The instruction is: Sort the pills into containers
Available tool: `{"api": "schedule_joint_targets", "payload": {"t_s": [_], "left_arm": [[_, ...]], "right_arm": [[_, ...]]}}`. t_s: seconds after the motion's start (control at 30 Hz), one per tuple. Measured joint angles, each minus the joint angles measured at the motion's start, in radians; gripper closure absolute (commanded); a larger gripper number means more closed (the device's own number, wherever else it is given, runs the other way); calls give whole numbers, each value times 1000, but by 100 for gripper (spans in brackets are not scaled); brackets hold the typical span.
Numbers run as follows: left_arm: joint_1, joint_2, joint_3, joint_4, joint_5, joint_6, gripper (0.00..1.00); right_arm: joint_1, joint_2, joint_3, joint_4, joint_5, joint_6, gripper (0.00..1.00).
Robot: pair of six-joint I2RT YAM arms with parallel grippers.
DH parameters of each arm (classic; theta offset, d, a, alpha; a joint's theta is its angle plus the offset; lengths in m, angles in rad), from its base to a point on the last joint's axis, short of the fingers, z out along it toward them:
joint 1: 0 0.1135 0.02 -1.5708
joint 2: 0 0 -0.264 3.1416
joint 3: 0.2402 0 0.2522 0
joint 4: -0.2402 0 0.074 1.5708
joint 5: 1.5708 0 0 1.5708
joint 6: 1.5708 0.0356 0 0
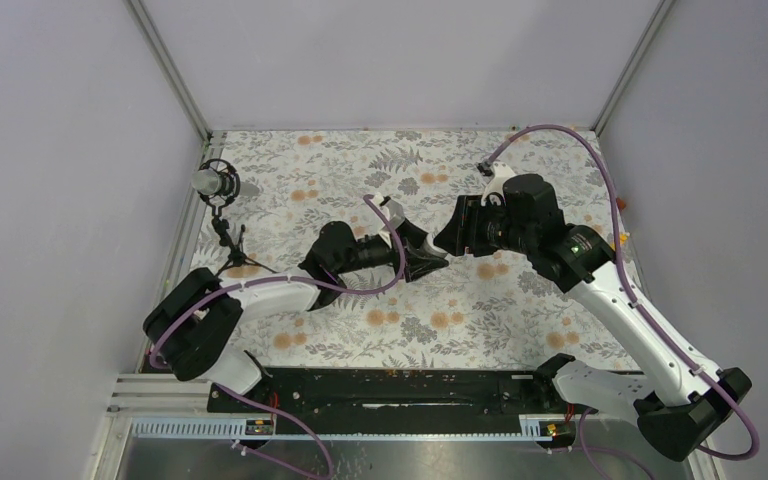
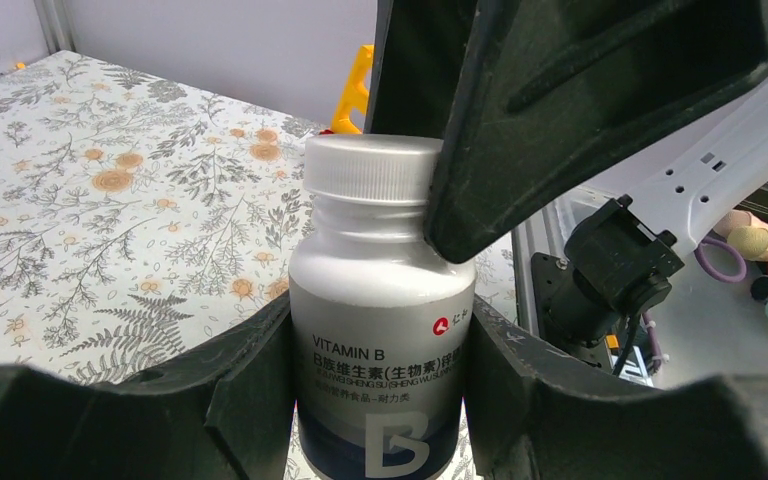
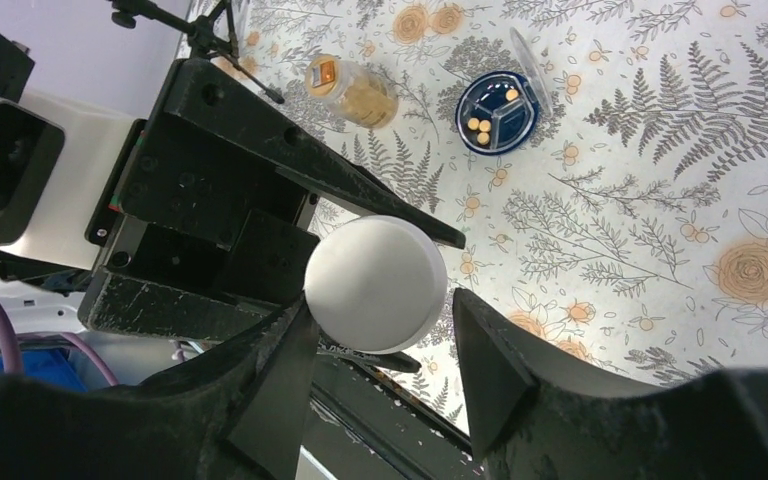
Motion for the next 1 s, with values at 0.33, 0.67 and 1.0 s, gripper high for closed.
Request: {"api": "schedule_joint_targets", "payload": {"t_s": [0.33, 0.67, 1.0], "left_arm": [[0, 17, 1, 55, -3, -3, 100], [0, 17, 0, 115, 3, -13, 100], [0, 17, -1, 121, 9, -22, 100]], "right_arm": [[0, 0, 10, -7, 24, 20, 8], [0, -3, 87, -37, 24, -10, 17], [0, 32, 128, -77, 14, -51, 41]]}}
